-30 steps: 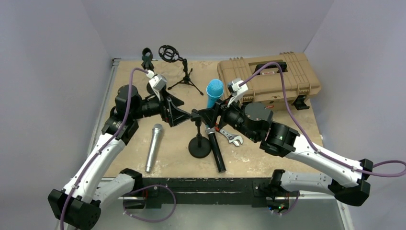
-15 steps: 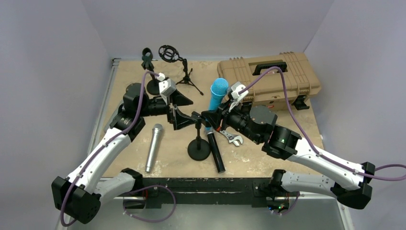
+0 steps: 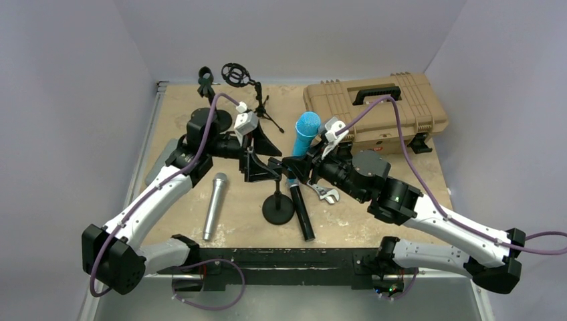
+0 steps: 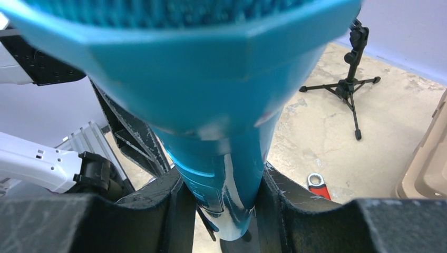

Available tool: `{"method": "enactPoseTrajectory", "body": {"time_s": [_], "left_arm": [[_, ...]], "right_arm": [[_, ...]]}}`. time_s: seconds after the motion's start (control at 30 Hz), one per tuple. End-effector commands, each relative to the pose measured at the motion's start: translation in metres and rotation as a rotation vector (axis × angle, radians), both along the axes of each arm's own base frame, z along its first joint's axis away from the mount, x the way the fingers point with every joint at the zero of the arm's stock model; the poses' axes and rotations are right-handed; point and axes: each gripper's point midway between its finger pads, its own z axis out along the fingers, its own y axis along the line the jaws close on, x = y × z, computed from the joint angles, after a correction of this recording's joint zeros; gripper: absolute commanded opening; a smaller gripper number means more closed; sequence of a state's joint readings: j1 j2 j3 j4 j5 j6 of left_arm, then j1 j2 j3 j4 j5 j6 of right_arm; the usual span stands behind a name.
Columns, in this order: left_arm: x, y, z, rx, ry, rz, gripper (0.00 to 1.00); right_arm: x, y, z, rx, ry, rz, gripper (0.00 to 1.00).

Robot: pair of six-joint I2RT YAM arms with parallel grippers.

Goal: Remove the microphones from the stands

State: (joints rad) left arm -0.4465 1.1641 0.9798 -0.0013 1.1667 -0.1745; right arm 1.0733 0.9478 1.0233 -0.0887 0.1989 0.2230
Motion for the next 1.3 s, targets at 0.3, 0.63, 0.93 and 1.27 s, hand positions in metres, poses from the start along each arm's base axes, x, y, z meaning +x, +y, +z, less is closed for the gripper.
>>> {"method": "enactPoseTrajectory", "body": {"time_s": [0.3,0.63,0.93,1.27], "left_arm": [[-0.017,-0.006,-0.01,0.028,-0.05,-0.098,0.66],[-0.011,-0.003,-0.011,0.048,-0.102,-0.049,0.55],[-0.011,-0.004,0.002,0.009,-0.147,-0.046,0.62],[-0.015,-0.003,0.005,0.006,-0.122,-0.06,0.4]], "right_arm": [[-0.007,-0.002,0.015,0.061,-0.005,0.016,0.15],[-0.006,-0.002,0.012,0.061,0.01,0.011,0.13],[-0.005,0.0,0.009,0.051,0.013,0.015,0.12],[-0.005,0.0,0.011,0.051,0.012,0.012,0.1]]}}
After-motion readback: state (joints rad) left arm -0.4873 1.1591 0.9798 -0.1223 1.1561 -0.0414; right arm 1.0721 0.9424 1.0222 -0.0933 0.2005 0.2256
